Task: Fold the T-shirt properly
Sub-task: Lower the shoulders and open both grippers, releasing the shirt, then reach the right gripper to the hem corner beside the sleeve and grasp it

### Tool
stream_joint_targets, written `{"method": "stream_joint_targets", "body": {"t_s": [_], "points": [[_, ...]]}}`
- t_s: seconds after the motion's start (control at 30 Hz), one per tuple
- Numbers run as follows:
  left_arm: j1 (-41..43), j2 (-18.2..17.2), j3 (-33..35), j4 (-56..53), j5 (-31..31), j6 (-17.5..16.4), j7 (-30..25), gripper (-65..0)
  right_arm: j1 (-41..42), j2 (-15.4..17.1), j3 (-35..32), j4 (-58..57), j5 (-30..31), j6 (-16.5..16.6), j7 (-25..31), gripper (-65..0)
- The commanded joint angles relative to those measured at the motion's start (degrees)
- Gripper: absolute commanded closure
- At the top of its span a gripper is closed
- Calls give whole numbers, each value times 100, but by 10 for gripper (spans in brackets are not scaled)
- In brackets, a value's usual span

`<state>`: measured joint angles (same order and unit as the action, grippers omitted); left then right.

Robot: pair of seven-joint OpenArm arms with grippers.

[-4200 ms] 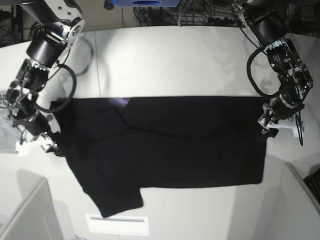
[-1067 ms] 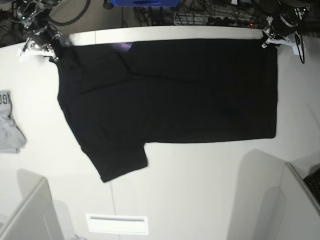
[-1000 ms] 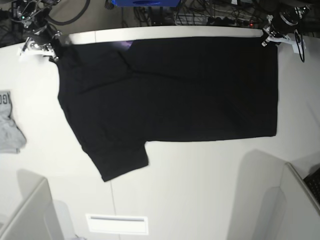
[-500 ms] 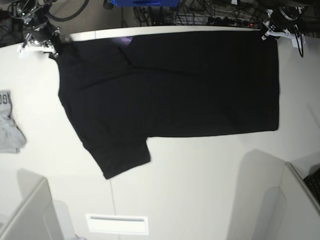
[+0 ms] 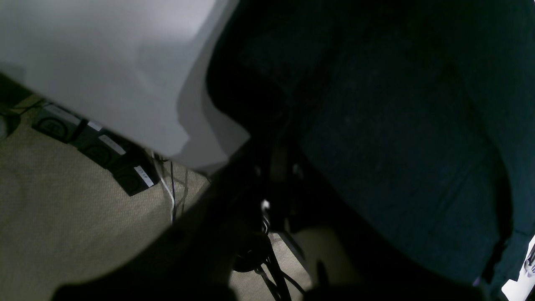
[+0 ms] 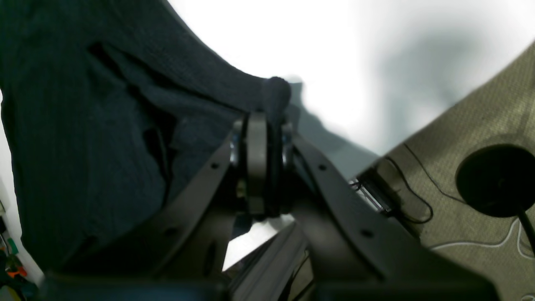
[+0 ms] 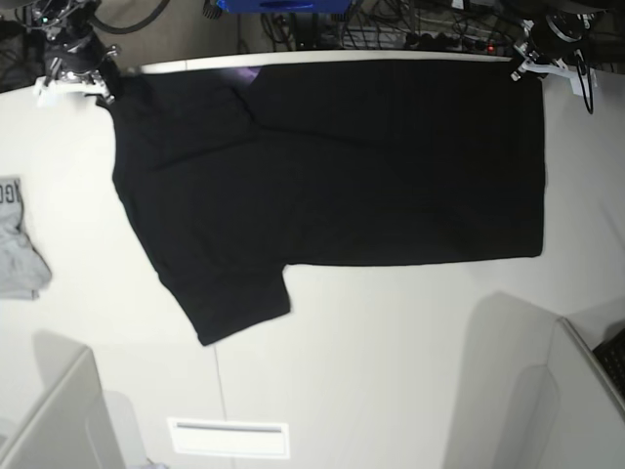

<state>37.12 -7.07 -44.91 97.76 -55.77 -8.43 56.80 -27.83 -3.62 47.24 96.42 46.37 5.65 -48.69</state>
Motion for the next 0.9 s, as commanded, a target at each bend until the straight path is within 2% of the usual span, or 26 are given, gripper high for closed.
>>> {"method": "stream_joint_targets", "body": {"t_s": [0.0,0.13,0.17,0.2,0.27,0.3,0.37,0.43,0.63,0.7,0.77,0.87], "points": [[46,-80,-41,93,-54,-23,-40,0,-87,41,27,50,-131,2,-199,0],[72,-80,-173,93,-54,-15,-40,0,-87,-73,62,68,-123,2,-191,0],[72,-80,-305,93,-54,-15,-31,0,-87,-91,150,129,-123,2,-191,-63],[72,-71,-437,93,-54,-15,-31,-30,-87,-170,221,200,-123,2,-191,-162],[81,-71,-657,93,-54,-15,-31,-221,-96,-267,326,375,-131,2,-173,-302],[72,-71,-789,93,-54,-15,-31,-314,-96,-284,397,472,-131,2,-182,-344],[55,-80,-1061,93,-54,-23,-31,-444,-96,-284,484,622,-131,2,-182,-353],[11,-80,-1272,93,-63,-23,-31,-512,-78,-284,599,736,-131,2,-164,-353],[-112,-89,-1562,101,-63,-23,-31,-517,115,-214,651,938,-158,2,-156,-353],[-130,-89,-1808,101,-63,-23,-31,-517,282,-91,599,1052,-158,2,-182,-353],[-323,-115,-2107,110,-54,-23,-31,-517,520,-12,361,1184,-158,2,-191,-353],[-534,-370,-2345,189,-54,-23,-31,-515,889,164,-307,1351,-158,-24,-191,-353]]}}
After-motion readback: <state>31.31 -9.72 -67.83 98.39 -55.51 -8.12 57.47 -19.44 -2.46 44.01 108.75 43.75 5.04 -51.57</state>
